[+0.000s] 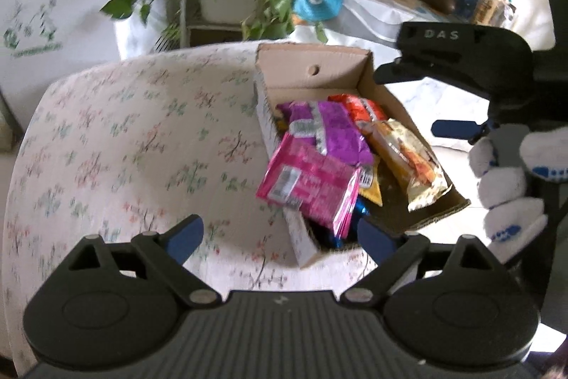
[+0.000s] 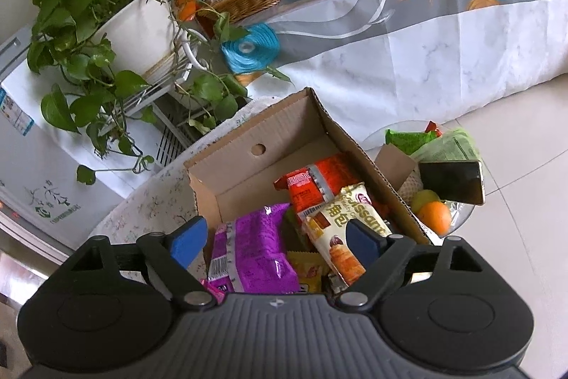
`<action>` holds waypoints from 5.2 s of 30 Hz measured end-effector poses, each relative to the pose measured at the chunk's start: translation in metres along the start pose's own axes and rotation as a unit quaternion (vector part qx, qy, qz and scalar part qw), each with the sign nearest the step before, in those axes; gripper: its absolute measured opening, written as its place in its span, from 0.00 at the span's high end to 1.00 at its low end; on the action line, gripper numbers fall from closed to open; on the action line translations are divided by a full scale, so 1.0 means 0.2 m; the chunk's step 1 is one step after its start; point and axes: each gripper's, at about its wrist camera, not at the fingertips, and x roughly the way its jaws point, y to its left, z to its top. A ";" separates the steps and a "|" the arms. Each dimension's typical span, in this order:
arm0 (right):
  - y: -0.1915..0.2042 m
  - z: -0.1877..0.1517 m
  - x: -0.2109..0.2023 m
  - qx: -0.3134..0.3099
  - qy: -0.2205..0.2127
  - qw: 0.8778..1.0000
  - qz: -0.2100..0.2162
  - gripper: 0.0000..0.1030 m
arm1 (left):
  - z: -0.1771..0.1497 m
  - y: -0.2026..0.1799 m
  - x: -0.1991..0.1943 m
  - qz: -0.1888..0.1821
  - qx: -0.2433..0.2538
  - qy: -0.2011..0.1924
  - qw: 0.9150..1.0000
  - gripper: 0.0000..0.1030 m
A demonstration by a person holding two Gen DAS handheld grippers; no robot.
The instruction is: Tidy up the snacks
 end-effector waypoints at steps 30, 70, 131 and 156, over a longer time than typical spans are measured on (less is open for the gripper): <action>-0.03 -0.01 -0.10 -0.021 -0.018 1.000 0.015 0.10 | -0.01 -0.02 -0.49 -0.084 -0.076 0.025 0.993 0.07; -0.03 0.03 0.02 -0.057 0.007 0.993 -0.100 0.06 | 0.20 -0.26 -0.33 -0.141 0.022 -0.014 0.990 0.02; -0.05 0.07 0.10 -0.088 0.031 0.985 -0.142 0.02 | 0.36 -0.13 0.34 0.058 -0.001 0.046 0.997 0.02; -0.01 0.04 0.15 -0.112 0.048 0.982 -0.145 0.02 | 0.38 -0.13 0.38 0.069 0.019 0.056 0.996 0.02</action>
